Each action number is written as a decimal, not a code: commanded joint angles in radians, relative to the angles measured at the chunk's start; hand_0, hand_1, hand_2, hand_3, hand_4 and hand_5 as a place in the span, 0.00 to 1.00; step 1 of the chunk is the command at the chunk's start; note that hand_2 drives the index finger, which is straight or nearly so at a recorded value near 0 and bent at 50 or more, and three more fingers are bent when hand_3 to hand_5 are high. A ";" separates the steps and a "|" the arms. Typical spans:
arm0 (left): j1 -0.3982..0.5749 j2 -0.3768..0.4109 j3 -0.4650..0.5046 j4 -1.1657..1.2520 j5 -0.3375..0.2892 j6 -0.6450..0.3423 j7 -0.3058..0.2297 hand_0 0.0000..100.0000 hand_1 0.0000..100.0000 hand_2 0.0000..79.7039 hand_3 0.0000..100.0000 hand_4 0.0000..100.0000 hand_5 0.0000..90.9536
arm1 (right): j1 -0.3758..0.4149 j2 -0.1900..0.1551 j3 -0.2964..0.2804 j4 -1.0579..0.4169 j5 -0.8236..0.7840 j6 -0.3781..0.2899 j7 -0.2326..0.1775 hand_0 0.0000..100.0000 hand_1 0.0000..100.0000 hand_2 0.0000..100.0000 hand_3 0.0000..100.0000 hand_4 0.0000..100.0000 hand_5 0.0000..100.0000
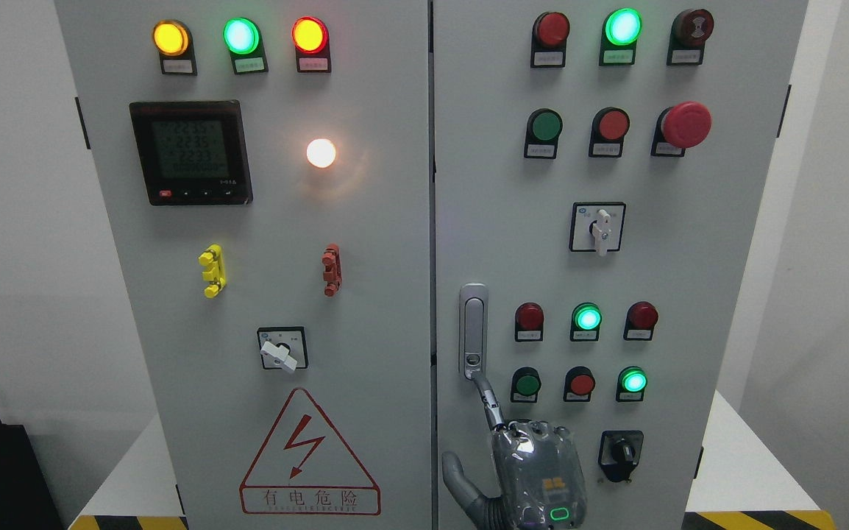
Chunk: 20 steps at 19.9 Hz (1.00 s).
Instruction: Release door handle
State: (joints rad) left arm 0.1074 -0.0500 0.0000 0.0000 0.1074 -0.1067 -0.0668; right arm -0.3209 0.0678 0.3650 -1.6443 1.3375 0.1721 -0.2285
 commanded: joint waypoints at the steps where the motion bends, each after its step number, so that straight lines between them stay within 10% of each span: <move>1: 0.000 -0.001 -0.014 0.020 0.000 0.001 -0.001 0.12 0.39 0.00 0.00 0.00 0.00 | -0.001 0.001 -0.005 0.015 -0.001 0.000 -0.003 0.37 0.33 0.00 1.00 1.00 1.00; 20: 0.000 -0.001 -0.014 0.020 0.000 0.001 -0.001 0.12 0.39 0.00 0.00 0.00 0.00 | -0.001 0.001 0.003 0.021 0.003 -0.002 0.020 0.38 0.33 0.00 1.00 1.00 1.00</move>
State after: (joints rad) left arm 0.1073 -0.0503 0.0000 0.0000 0.1074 -0.1066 -0.0667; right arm -0.3199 0.0689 0.3671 -1.6290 1.3398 0.1702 -0.2248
